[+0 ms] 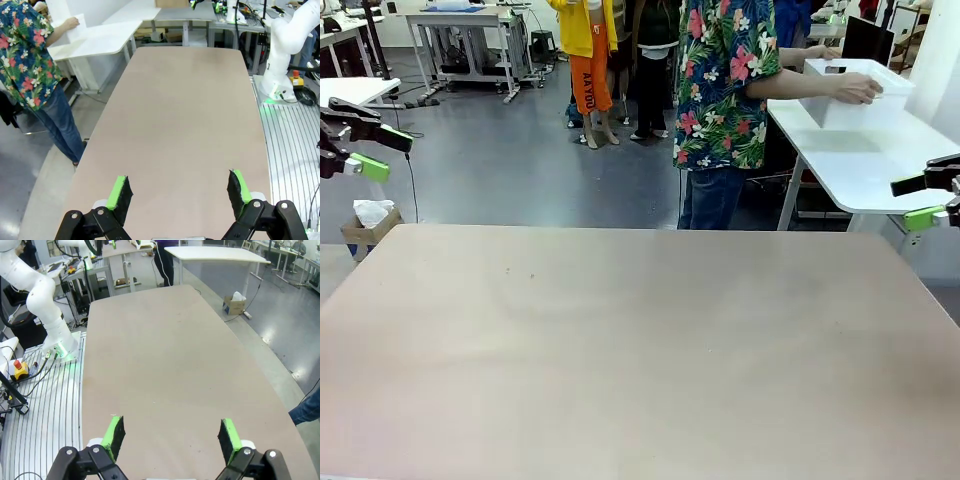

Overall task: Stack the cups and store them in the basket.
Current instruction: Place the stack of Reusable plastic cups into the Pantry Basket.

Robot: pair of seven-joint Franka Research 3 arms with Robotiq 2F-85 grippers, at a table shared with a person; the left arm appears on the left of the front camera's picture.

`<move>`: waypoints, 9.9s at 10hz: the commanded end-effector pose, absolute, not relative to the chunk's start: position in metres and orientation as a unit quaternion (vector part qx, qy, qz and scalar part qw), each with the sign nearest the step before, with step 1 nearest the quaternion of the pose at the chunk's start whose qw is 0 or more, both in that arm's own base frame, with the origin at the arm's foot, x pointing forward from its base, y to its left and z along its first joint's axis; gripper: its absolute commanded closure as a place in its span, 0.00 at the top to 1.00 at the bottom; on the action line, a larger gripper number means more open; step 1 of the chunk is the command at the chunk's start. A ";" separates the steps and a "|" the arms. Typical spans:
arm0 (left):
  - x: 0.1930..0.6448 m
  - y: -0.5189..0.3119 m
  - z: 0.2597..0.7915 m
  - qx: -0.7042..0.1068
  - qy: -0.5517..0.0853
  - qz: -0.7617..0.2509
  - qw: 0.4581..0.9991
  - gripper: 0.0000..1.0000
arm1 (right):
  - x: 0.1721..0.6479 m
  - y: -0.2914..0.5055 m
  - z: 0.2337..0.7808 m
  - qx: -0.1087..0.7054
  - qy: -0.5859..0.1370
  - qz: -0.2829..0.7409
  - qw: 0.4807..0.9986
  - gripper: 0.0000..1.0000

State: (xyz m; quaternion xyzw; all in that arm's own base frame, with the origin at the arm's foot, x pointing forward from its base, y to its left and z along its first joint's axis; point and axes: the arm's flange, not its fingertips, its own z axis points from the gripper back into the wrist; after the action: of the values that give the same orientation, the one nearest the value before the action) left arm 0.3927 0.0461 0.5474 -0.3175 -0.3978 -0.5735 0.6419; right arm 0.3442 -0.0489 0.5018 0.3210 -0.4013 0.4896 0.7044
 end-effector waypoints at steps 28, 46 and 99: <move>0.394 0.046 0.549 -0.317 -0.397 -0.570 0.646 1.00 | 0.345 -0.048 0.505 0.328 -0.408 0.481 0.703 1.00; 0.394 0.046 0.549 -0.317 -0.397 -0.570 0.646 1.00 | 0.345 -0.048 0.505 0.328 -0.408 0.481 0.703 1.00; 0.394 0.046 0.549 -0.317 -0.397 -0.570 0.646 1.00 | 0.345 -0.048 0.505 0.328 -0.408 0.481 0.703 1.00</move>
State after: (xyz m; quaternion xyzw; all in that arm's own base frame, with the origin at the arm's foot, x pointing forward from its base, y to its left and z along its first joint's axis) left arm 0.3927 0.0461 0.5474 -0.3175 -0.3978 -0.5735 0.6419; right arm 0.3442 -0.0489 0.5018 0.3211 -0.4013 0.4896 0.7044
